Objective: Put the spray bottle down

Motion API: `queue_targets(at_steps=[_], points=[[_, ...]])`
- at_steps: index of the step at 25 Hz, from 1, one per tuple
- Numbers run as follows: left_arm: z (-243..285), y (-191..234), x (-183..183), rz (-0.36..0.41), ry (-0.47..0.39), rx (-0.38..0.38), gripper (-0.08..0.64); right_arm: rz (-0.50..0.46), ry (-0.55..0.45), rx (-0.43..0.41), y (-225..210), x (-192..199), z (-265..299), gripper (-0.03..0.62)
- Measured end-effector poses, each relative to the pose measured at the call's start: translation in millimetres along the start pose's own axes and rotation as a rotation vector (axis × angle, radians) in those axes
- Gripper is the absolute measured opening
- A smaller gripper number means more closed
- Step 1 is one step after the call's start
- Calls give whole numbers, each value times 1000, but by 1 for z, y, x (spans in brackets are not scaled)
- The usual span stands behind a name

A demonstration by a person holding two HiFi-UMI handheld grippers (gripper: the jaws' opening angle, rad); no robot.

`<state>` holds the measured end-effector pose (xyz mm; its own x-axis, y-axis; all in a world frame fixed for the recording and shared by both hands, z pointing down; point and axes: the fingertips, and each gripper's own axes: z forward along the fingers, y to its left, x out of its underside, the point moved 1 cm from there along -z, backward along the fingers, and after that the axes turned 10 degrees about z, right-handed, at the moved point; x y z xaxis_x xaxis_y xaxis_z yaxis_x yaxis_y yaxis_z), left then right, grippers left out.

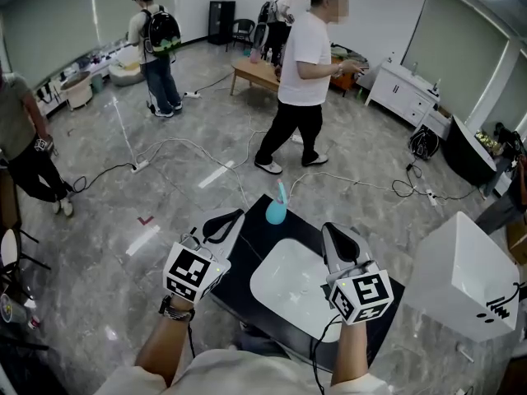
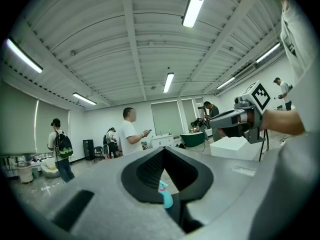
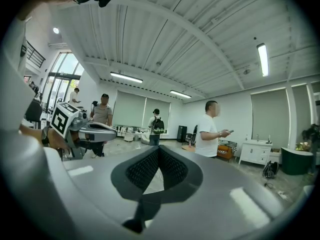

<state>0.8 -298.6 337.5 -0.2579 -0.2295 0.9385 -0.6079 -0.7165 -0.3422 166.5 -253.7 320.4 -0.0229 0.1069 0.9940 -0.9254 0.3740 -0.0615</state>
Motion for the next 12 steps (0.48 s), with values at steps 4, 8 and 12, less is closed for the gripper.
queue_targets(at_steps=[4,8,12], points=[[3,-2,1,-4,1,4,0,-1,13,14,-7,5,2,5],[-1,-2,3,1,3,6,0,-1,13,15,-3,7,1,5],[3,-4,0,5,1,3,0,-21,14,17,-7,4,1,5]])
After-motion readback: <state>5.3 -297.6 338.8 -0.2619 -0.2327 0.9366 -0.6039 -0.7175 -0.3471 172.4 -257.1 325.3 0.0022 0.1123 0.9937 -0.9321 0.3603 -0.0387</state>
